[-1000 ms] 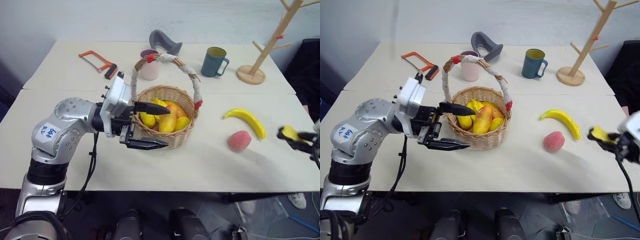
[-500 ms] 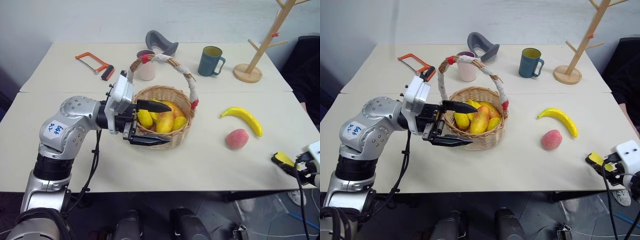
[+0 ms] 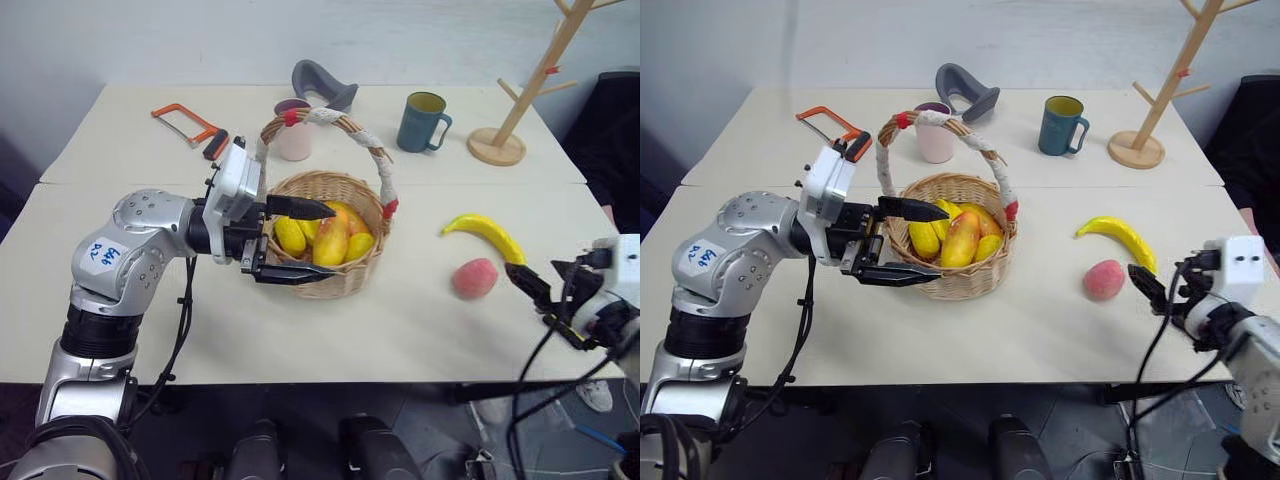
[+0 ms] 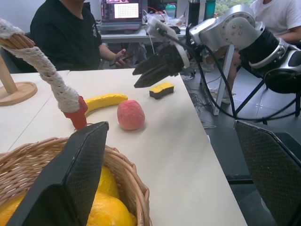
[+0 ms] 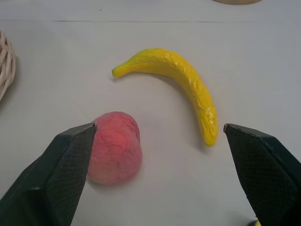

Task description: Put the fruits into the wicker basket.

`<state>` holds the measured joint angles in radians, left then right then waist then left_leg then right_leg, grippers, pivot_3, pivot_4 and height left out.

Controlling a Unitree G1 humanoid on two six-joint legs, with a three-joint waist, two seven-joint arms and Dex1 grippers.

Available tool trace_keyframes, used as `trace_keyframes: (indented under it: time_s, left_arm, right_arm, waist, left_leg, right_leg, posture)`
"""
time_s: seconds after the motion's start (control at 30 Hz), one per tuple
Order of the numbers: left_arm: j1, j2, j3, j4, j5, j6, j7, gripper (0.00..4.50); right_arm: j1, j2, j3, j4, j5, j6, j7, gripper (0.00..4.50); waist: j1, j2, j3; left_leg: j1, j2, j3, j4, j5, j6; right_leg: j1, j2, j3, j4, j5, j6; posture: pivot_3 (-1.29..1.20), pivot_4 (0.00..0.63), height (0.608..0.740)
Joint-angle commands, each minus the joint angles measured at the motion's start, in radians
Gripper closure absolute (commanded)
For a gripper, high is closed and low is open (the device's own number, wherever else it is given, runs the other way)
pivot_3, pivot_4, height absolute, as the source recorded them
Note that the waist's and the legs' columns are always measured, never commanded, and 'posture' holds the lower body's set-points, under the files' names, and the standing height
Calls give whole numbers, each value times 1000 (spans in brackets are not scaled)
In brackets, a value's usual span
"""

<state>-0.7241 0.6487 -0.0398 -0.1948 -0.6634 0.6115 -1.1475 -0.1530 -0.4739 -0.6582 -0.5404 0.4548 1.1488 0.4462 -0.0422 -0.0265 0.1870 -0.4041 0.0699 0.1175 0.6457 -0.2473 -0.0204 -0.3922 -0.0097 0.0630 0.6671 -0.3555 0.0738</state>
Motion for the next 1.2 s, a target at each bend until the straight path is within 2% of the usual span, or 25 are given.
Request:
trace_keyframes:
  time_s: [0.03, 0.13, 0.2, 0.33, 0.43, 0.53, 0.57, 0.63, 0.73, 0.87, 0.97, 1.03, 1.13, 1.2]
  left_arm:
    - [-23, 9, 21, -33, -11, -4, -3, 0]
    - [-32, 6, 20, -27, -8, -4, -2, 0]
    - [-40, 5, 17, -16, -4, -8, -5, 0]
    - [-48, 6, 12, -12, 0, -11, -13, 0]
    - [-50, 9, 18, -20, -10, 3, -10, 0]
    - [-47, 13, 24, -13, -7, 8, -4, 0]
    - [-39, 19, 28, -11, -4, 11, 0, 0]
    - [-10, 36, 35, -12, 13, 10, 12, 0]
    - [63, 77, 81, -57, -14, 36, 35, 0]
    - [150, 136, 164, -111, -57, 85, 64, 0]
    - [183, 162, 198, -125, -64, 102, 87, 0]
    - [194, 170, 216, -133, -74, 110, 100, 0]
    - [214, 169, 228, -162, -76, 119, 128, 0]
    - [226, 172, 239, -185, -89, 132, 145, 0]
  right_arm:
    - [-8, 19, 60, -17, 13, -21, -42, 43]
    - [-20, 43, 90, 23, 20, -33, -64, 43]
    - [2, 25, 156, 84, -15, -59, -65, 43]
    - [-38, 45, 171, 190, -6, -128, -71, 43]
    - [-39, 39, 215, 215, -2, -176, -37, 482]
    - [-33, 49, 216, 198, 40, -182, -18, 1536]
    - [-18, 41, 216, 167, 68, -160, 0, 1850]
    - [29, 5, 216, 82, 135, -109, 49, 2182]
    - [82, -47, 159, -82, 307, -15, 102, 2217]
    - [34, -127, 105, -235, 650, 70, 84, 2218]
    - [-57, -178, 179, -257, 769, 80, 0, 2218]
    - [-189, -123, 299, -211, 751, 86, -124, 2218]
    - [-380, -12, 502, -97, 583, 60, -251, 2218]
    - [-466, 19, 612, -20, 474, 21, -266, 2218]
  waist:
    - [1, 0, 0]
    - [1, 0, 0]
    - [1, 0, 0]
    - [1, 0, 0]
    - [0, 0, 0]
    - [-4, 0, 0]
    - [-5, 0, 0]
    - [-5, 0, 0]
    - [-12, 1, 0]
    - [-17, 0, 1]
    - [-17, 0, 1]
    - [-17, -1, 1]
    - [-22, -1, 1]
    - [-19, -1, 1]
  left_leg:
    - [0, 0, 0, 0, 0, 0]
    - [0, 0, 0, 0, 0, 0]
    - [0, 0, 0, 0, 0, 0]
    - [0, 0, 1, 0, 0, 1]
    - [0, 0, 1, -1, -1, 1]
    - [0, 0, 1, -1, -1, 1]
    - [0, 0, 1, -1, -1, 1]
    - [0, 1, 1, -2, -1, 1]
    - [0, 1, 1, -4, -1, 1]
    - [0, 3, 0, -4, -1, 1]
    - [0, 2, -1, -4, -3, 4]
    - [0, 2, -1, -4, -4, 6]
    - [0, 2, -1, -4, -4, 5]
    - [-1, 2, -1, -6, -2, 2]
  right_leg:
    - [0, 0, 0, 0, 0, 0]
    - [0, 0, 0, 0, 0, 0]
    - [0, 0, 0, 0, 0, 0]
    - [-1, 0, 0, 0, 0, 0]
    - [-1, 0, 0, 0, 0, 0]
    - [-1, 1, 0, 0, 0, 0]
    - [-1, 1, 0, 0, 0, 0]
    - [-1, 1, 0, 0, 0, 0]
    - [-1, 0, 0, -1, 0, 0]
    - [-1, 1, 0, -2, 0, 0]
    - [0, 0, -1, -3, 0, 0]
    - [0, 0, -1, -3, 0, 0]
    - [-2, 0, 0, -3, 1, -1]
    - [-3, 0, 0, -3, 0, -2]
  posture:
    - [0, 150, 740]
    - [0, 150, 740]
    - [0, 150, 740]
    - [0, 150, 740]
    - [0, 150, 740]
    - [0, 150, 740]
    - [0, 150, 740]
    - [0, 150, 740]
    - [0, 150, 740]
    - [0, 150, 740]
    - [0, 150, 740]
    - [0, 150, 740]
    - [0, 150, 740]
    - [0, 150, 740]
